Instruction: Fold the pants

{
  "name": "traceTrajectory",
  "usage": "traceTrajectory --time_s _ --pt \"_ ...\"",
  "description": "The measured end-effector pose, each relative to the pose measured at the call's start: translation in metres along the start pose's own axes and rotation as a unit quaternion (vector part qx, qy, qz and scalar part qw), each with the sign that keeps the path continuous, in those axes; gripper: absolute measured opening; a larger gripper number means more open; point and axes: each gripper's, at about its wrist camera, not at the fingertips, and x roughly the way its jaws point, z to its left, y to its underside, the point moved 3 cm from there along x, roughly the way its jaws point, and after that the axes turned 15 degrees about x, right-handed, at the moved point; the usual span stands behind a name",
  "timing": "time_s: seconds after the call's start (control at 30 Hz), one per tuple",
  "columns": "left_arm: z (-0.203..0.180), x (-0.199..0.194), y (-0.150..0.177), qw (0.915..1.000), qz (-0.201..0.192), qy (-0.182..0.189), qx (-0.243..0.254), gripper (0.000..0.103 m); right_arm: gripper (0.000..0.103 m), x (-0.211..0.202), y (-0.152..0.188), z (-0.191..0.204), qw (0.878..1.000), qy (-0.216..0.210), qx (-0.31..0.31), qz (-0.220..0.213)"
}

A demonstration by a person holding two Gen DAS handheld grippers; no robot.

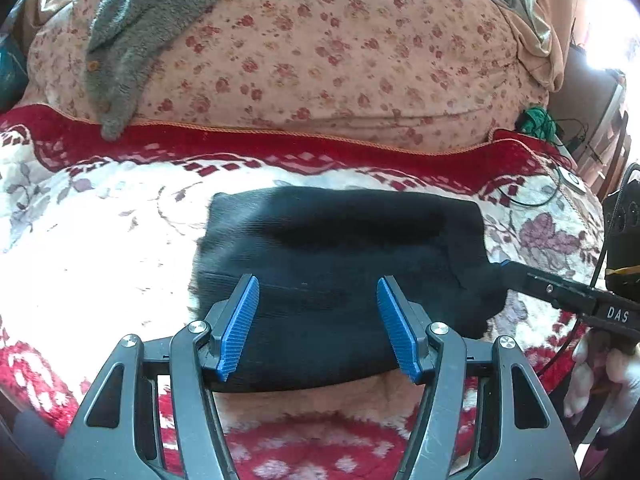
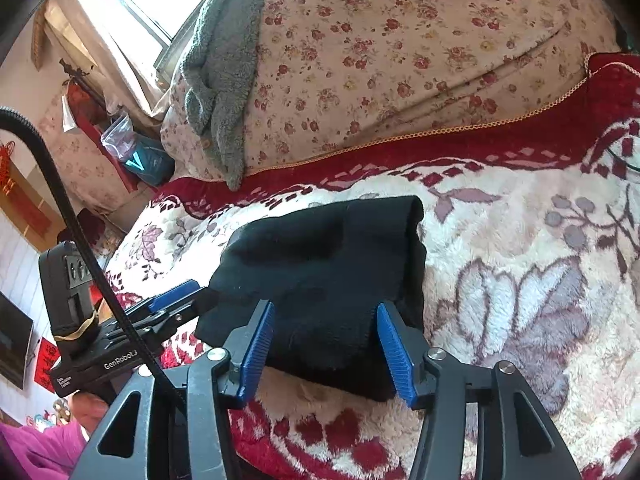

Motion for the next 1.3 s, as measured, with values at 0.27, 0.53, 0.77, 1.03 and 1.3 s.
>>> traceTrajectory --time_s 0.27,0.53,0.77,1.03,1.3 --pt "0.048 0.004 0.005 0.9980 0.005 0.040 -0.050 0.062 0.071 0.024 -0.011 -0.027 0.999 0.028 0.027 0.023" --pt "0.084 0.037 0.020 0.9899 0.036 0.101 -0.093 0.062 0.072 0.052 -0.018 -0.052 0.995 -0.042 0.070 0.058" --pt "0.073 0.064 0.022 0.9848 0.038 0.144 -0.090 0.077 0.079 0.072 -0.022 -0.047 0.991 -0.090 0.075 0.060" --pt "0.063 0.060 0.009 0.9909 0.012 0.120 -0.060 0.044 0.049 0.071 -0.018 -0.034 0.995 -0.082 0.046 0.045" --pt "0.097 0.021 -0.001 0.9935 -0.022 0.094 -0.059 0.029 0.039 0.060 -0.026 0.028 0.993 -0.107 -0.015 0.038"
